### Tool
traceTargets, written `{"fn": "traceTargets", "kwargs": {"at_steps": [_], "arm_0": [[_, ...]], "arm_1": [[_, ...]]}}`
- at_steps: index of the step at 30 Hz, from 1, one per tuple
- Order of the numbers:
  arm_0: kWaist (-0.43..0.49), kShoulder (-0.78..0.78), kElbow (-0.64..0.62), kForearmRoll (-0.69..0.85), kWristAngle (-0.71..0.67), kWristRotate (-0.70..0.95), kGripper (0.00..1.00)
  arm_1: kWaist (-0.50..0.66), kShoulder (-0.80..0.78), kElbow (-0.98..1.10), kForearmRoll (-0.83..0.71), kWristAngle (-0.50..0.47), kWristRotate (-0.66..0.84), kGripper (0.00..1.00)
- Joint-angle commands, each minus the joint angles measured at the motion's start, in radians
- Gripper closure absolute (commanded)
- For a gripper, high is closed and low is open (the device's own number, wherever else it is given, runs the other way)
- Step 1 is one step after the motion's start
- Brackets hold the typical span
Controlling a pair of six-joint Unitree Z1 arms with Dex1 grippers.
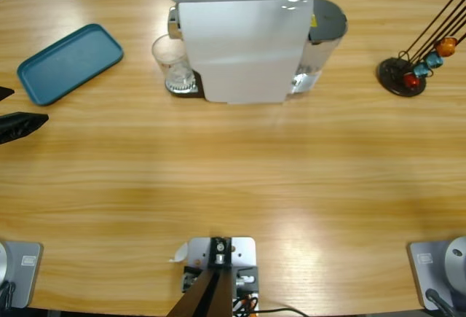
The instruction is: Pour coffee
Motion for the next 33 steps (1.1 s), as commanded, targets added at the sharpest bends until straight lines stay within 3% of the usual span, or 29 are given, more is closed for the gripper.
{"fn": "traceTargets", "kwargs": {"at_steps": [1, 7, 14, 24, 33], "arm_0": [[-0.004, -0.009, 0.04, -0.012, -0.007, 0.007, 0.004], [-0.004, -0.006, 0.04, -0.012, -0.006, 0.007, 0.004], [-0.004, 0.009, 0.046, -0.023, -0.006, 0.007, 0.009], [-0.004, 0.037, 0.116, -0.154, -0.002, 0.014, 0.004], [-0.004, 0.043, 0.165, -0.242, -0.002, 0.027, 0.009]], "arm_1": [[0.021, -0.083, 0.124, -0.013, 0.031, 0.017, 0.0], [0.029, -0.352, 0.522, -0.314, 0.037, 0.081, 0.0], [0.029, -0.575, 0.868, -0.539, 0.041, 0.127, 0.0], [0.029, -0.762, 1.347, -0.968, 0.179, 0.129, 0.0], [0.029, -0.819, 1.446, -1.011, 0.159, 0.124, 0.0]]}}
